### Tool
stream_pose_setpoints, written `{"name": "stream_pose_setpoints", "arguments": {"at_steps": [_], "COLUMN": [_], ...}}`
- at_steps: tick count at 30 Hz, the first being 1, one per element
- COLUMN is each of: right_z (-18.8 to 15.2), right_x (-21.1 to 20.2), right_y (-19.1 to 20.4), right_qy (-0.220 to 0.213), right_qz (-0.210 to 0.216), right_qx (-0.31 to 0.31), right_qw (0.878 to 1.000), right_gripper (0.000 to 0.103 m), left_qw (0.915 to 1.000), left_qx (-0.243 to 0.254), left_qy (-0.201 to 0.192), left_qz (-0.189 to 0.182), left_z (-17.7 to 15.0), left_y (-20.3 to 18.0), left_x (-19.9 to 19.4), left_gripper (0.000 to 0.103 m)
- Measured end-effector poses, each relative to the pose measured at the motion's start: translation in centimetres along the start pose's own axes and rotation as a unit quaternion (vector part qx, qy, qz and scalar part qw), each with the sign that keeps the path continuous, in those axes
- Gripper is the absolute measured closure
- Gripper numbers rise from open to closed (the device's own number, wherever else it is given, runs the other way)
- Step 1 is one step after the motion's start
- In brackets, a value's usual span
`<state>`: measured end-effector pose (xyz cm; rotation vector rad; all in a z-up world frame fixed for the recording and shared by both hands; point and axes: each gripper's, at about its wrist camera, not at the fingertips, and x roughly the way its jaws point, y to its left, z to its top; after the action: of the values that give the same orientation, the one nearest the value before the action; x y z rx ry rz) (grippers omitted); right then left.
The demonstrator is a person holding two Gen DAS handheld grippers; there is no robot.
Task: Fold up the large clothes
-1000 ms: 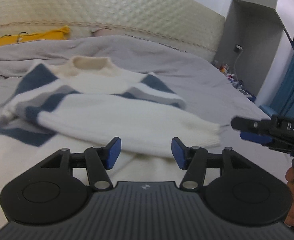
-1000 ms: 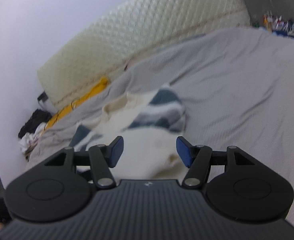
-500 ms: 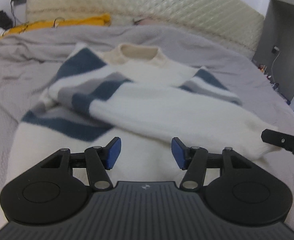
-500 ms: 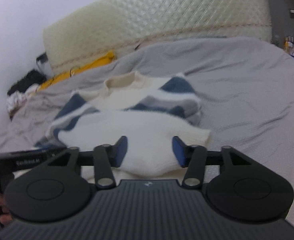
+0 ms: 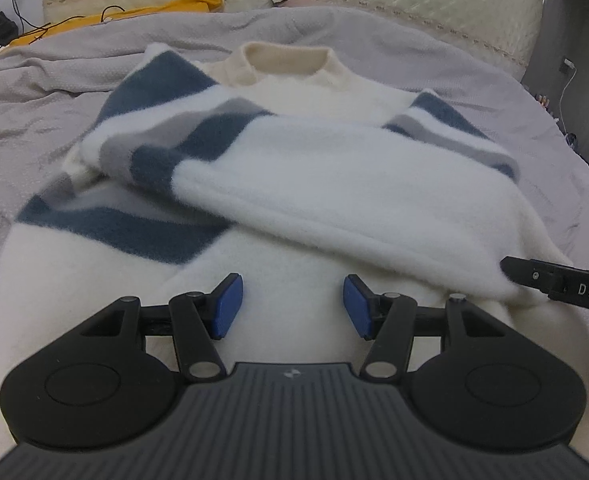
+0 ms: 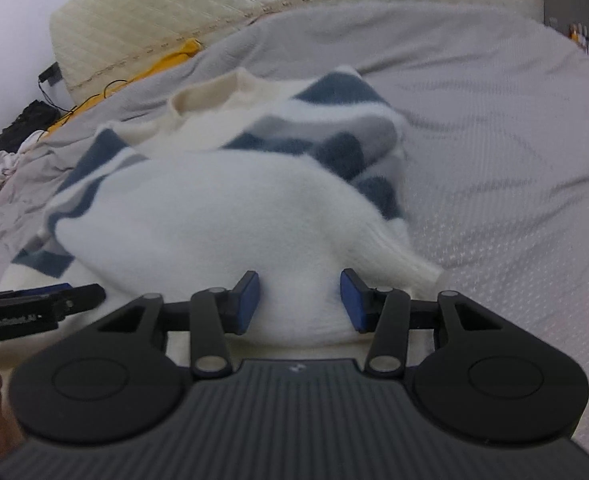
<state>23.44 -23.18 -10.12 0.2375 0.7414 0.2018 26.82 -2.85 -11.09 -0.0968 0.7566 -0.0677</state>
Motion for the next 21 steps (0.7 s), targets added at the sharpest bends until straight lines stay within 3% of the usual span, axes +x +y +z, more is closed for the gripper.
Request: {"name": "stream_pose_setpoints", "arguments": {"at_steps": [10,15,21], "right_z": [0.2,-0.2,-1.2], "right_x": [-0.8,-3.1,-6.5], "right_y": [0.4,0.4,0.4], "right_qy": [-0.001,-0.015,-0.003], "right_qz": [0.003,0.005,0.001], "right_qx": [-0.025,-0.040,-0.045], "right_qw": [1.000,0.999,0.999], "right_gripper": [0.054,0.055,0.054], "left_qw": [1.0000,0.9983,0.9931], "left_qx": [-0.002,-0.057,-0.115], "left_qy": [-0.005,-0.011,0.015], "left_qz": [0.002,-0.009,-0.019], "left_z": [-0.2,-0.8,-2.4], "left_y": [0.0,1.3,3.6], "left_x": [-1.5,-4.7,-8.9], "left_gripper": [0.041,0.041,0.041]}}
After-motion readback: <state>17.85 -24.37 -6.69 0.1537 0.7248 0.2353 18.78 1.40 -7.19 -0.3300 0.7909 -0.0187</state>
